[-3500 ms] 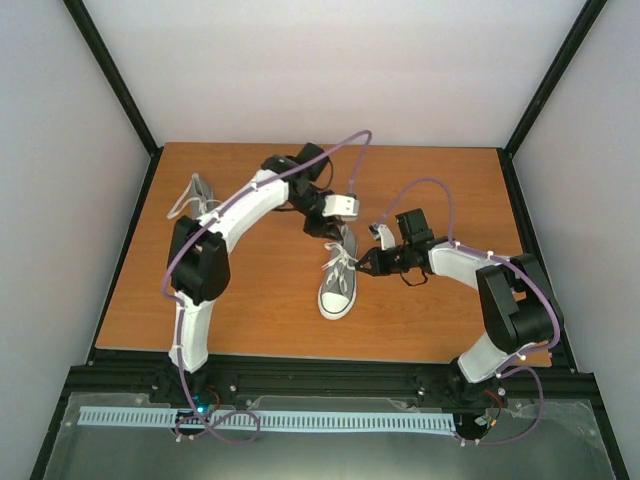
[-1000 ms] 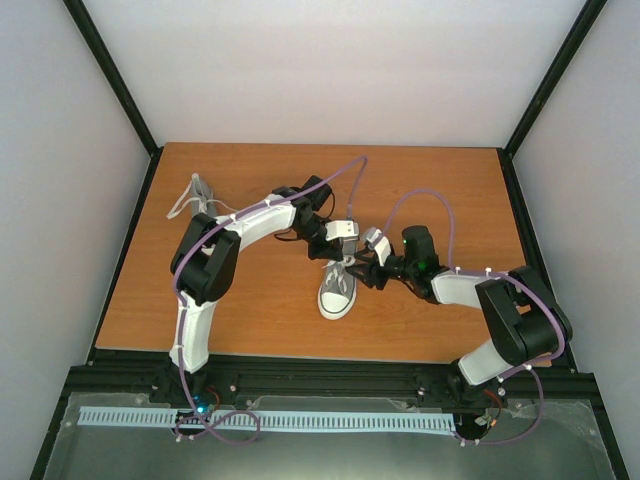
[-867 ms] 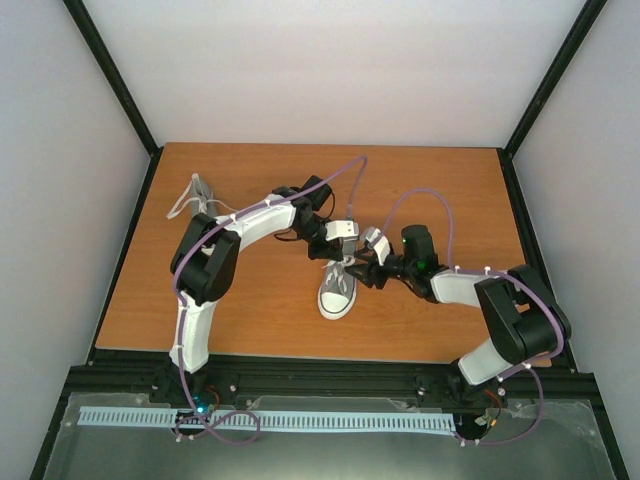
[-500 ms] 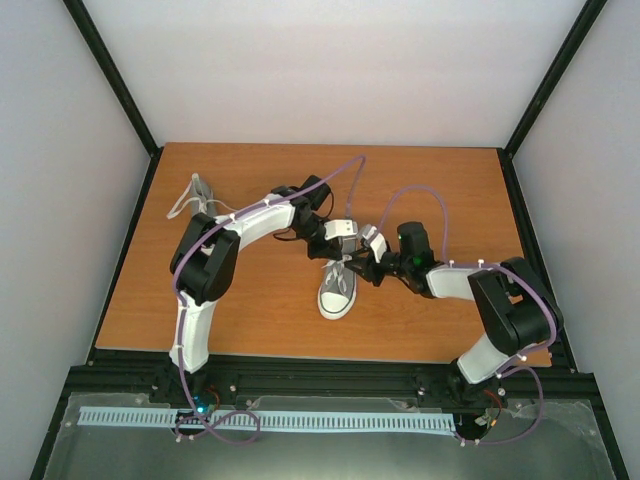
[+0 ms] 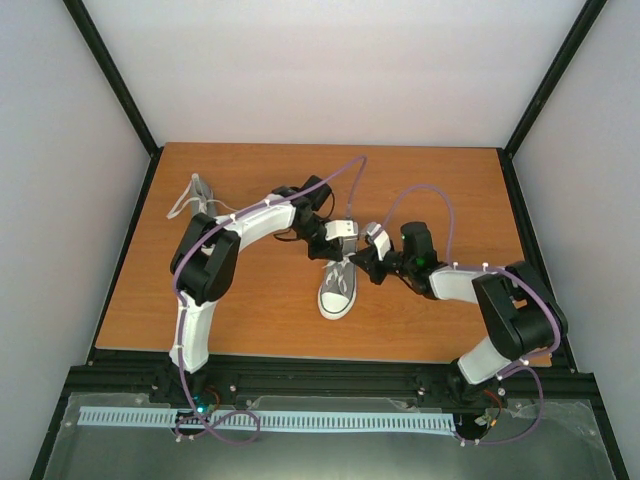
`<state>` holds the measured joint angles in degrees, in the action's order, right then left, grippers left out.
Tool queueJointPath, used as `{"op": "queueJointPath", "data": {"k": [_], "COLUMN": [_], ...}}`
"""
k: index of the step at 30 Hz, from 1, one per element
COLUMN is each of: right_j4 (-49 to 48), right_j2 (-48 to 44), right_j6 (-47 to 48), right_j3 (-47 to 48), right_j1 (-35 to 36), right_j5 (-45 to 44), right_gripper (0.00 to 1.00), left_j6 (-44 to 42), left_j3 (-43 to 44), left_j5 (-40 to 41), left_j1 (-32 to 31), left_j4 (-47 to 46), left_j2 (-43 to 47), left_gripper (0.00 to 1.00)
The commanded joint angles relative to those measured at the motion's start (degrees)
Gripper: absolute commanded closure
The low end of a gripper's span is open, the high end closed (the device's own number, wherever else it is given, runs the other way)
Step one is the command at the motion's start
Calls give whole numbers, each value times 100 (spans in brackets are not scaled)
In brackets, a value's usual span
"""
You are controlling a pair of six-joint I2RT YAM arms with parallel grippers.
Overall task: Tie the shoes
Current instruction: Tie the shoelace on the shoe.
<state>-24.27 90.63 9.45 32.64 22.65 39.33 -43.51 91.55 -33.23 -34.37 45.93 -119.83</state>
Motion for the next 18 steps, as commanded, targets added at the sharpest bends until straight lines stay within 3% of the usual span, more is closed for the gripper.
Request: {"op": "queueJointPath", "data": {"k": [1, 5, 8, 13, 18], "right_j4": [-365, -156, -65, -45, -4], "right_j2": [-229, -68, 20, 50, 106], "right_j6": [-322, -207, -178, -211, -231], "right_j3": [-145, -87, -35, 4, 36], "right_j1": [-87, -86, -86, -86, -86], "right_j5": [167, 189, 208, 198, 224], "right_gripper": [97, 97, 97, 97, 97], "left_j6": [-39, 7, -252, -1294, -1616], "left_j3": [28, 388, 853, 1175, 623], "left_j5": [-169, -557, -718, -889, 287], "left_j1": [55, 150, 278, 671, 809], "left_j4": [100, 306, 868, 1663, 644], "left_j2": [-9, 45, 44, 154, 7], "left_gripper": [86, 62, 51, 46, 46]}}
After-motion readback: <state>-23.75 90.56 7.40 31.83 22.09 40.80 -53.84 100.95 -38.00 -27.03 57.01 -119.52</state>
